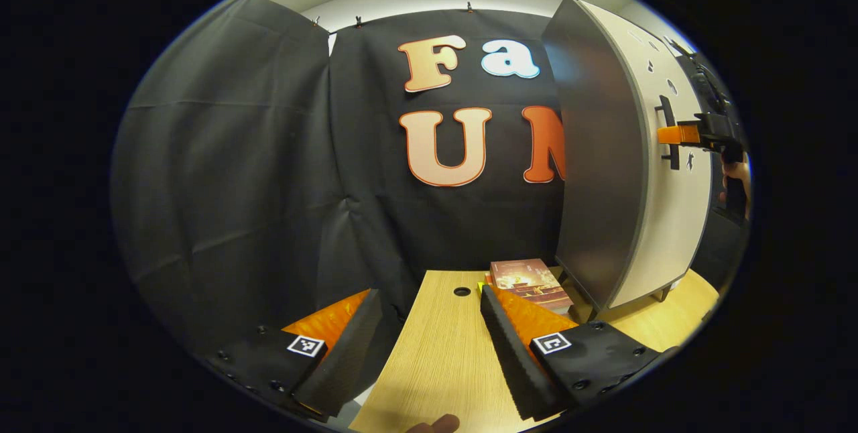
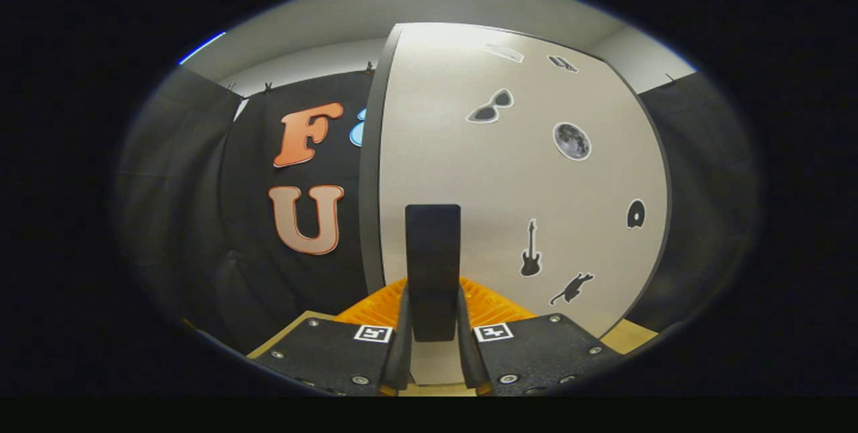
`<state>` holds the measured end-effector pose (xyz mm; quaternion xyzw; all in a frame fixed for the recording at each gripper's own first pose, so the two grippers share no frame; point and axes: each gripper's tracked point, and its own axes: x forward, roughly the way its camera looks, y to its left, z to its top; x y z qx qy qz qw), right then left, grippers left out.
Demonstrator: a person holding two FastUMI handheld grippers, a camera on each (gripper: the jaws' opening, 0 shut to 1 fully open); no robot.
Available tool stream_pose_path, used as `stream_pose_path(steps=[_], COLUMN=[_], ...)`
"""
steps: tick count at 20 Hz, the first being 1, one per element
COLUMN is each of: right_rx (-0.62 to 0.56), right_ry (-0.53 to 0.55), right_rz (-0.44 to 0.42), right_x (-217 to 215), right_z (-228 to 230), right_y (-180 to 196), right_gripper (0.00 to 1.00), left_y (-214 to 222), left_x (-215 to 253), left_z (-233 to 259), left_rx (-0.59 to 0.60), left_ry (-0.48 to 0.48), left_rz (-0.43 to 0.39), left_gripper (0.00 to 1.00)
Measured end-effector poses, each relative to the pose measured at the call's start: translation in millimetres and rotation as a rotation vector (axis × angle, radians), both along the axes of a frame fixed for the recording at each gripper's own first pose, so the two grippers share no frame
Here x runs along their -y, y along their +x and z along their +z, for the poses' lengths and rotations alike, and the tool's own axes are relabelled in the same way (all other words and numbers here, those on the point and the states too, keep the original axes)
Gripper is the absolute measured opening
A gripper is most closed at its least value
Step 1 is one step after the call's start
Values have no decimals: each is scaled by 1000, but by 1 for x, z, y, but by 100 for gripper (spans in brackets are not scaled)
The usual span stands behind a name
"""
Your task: Open the cabinet door with the right hand, grasp the bottle in the cabinet with the left hand and place it on the coaster, then close the cabinet door with the right hand.
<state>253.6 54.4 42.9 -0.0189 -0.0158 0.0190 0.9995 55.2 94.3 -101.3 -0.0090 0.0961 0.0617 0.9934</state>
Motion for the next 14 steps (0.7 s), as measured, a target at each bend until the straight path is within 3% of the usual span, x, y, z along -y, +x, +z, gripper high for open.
stream_pose_path(steps=[2, 7, 11, 14], right_rx=[-9, -26, -23, -24], right_ry=[17, 47, 51, 68], right_rz=[14, 24, 44, 80], right_x=[0, 6, 52, 73], right_z=[1, 8, -1, -3], right_y=[-7, -46, -117, -143], right_gripper=[22, 24, 24, 21], left_y=[-8, -38, -67, -89], left_x=[5, 28, 53, 81], left_z=[3, 15, 30, 41], left_rx=[1, 2, 9, 21], left_ry=[3, 24, 49, 58], left_rz=[-4, -16, -14, -20], left_gripper=[97, 97, 97, 97])
